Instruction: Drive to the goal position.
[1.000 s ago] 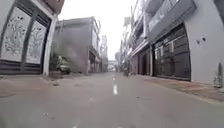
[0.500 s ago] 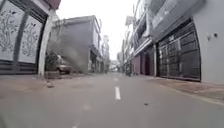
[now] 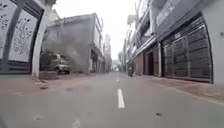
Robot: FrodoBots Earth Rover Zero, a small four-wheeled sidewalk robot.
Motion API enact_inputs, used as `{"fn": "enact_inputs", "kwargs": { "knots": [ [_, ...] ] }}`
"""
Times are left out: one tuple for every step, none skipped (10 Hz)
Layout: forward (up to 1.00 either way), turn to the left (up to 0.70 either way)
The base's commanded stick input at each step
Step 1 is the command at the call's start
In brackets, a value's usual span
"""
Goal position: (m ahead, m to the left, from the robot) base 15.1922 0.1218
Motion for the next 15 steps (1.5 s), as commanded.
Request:
{"fn": "enact_inputs", "kwargs": {
  "knots": [
    [1.0, 0.0],
    [1.0, 0.0],
    [1.0, 0.0],
    [1.0, 0.0],
    [1.0, 0.0],
    [1.0, 0.0],
    [1.0, 0.0],
    [1.0, 0.0],
    [1.0, 0.0],
    [1.0, 0.0],
    [1.0, 0.0],
    [1.0, 0.0],
    [1.0, 0.0],
    [1.0, 0.0],
    [1.0, 0.0]
  ]
}}
